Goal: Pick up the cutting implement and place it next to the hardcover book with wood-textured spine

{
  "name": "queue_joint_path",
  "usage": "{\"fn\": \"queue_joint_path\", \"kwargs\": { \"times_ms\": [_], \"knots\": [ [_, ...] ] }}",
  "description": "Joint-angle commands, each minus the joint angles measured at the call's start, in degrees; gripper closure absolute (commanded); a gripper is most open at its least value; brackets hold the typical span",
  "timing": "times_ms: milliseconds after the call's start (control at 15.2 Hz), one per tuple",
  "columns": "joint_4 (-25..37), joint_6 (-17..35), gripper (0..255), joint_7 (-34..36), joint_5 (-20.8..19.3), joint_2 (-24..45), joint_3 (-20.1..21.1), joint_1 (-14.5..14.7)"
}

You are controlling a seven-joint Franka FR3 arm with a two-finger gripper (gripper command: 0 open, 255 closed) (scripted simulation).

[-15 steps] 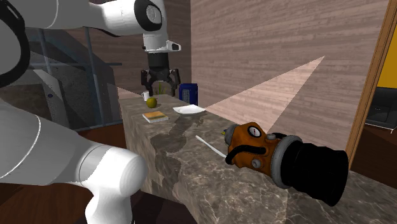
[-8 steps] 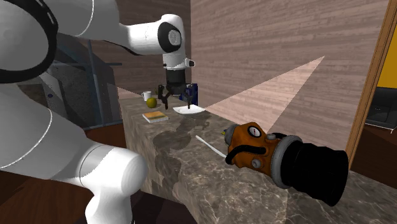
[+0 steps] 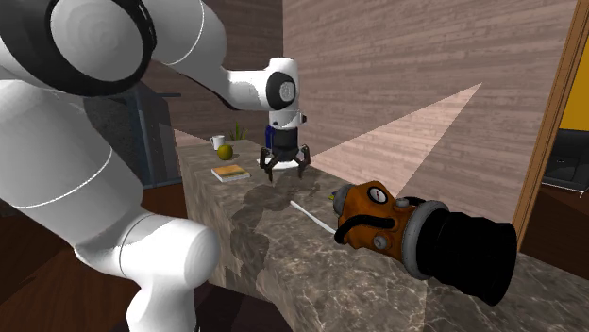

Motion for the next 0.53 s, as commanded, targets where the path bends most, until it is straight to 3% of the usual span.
{"fn": "queue_joint_path", "kwargs": {
  "times_ms": [0, 462],
  "knots": [
    [0.5, 3.5, 0, -5.4, 0.1, 3.9, -2.6, 0.7],
    [6.0, 13.2, 0, -23.3, 5.8, 20.0, -8.8, 4.3]
  ]
}}
